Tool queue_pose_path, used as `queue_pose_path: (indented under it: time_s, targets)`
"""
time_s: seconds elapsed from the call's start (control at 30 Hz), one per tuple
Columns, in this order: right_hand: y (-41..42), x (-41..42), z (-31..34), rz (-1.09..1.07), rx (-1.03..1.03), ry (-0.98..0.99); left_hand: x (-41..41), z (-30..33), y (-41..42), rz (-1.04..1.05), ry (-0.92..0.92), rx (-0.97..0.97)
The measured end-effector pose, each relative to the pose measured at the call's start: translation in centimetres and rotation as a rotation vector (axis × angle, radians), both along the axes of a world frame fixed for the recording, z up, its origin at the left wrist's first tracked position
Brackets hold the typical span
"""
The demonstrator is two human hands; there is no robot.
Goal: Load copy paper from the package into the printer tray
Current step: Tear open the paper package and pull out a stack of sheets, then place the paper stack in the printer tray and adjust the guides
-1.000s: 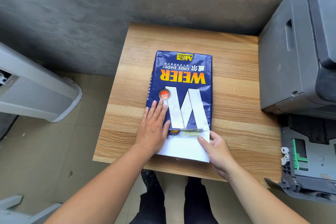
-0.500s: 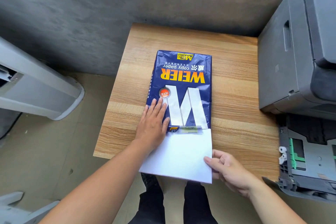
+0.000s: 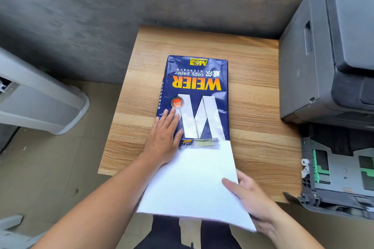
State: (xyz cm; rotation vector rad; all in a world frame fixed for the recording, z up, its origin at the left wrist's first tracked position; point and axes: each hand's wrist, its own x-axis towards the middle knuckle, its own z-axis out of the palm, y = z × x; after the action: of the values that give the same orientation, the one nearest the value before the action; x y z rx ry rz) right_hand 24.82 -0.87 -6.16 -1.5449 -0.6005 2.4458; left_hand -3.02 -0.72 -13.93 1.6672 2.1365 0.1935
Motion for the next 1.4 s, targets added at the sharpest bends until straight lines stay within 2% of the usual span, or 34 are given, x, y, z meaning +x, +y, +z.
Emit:
queue_pose_path:
  time_s: [0.13,0.23,0.4,0.47,0.5,0.57,0.63,0.73,0.83,0.97,1.23,1.4]
  targets:
    - [-1.2,2.5,2.2,0.076,-0.065,0.084,-0.3,0.1,-0.3,-0.010,0.009,-0.023]
    - [-1.5,4.5,4.3,0.075,-0.098,0.080,-0.2,0.6,0.0,0.034,-0.101,-0.062]
    - [-0.9,6.7,7.2,0.065,0.130,0.014,1.8,7.0,-0.8,0.368,-0.569,-0.096]
    - [0.5,7.1,7.4,-0.009,0.251,-0.056,5.1,10.5,-2.6,0.371,-0.825,-0.042]
    - [1.6,7.1,7.2,-0.027,0.311,-0.106,7.2,11.7,-3.2,0.344,-0.895,-0.003]
    - [3.9,7.1,6.2,-0.013,0.462,-0.219,11.1,12.3,-3.4,0.364,-0.886,0.097]
    - [5.4,7.8,5.1,0.010,0.606,-0.315,14.1,11.7,-2.6,0.417,-0.792,0.139]
    - [6.7,10.0,4.8,-0.036,0.702,-0.355,17.1,11.3,-1.5,0.477,-0.750,0.206]
    - [7.0,12.6,5.3,-0.048,0.669,-0.350,19.6,12.1,-1.7,0.502,-0.731,0.222]
    - [5.8,16.1,5.4,-0.057,0.627,-0.387,22.9,11.8,-2.1,0.513,-0.693,0.137]
    - [1.8,26.7,4.8,-0.154,0.597,-0.549,31.8,9.4,-2.9,0.355,-0.779,-0.020]
    - [3.6,33.1,3.7,-0.169,0.618,-0.592,38.2,9.5,-0.2,0.317,-0.781,-0.053]
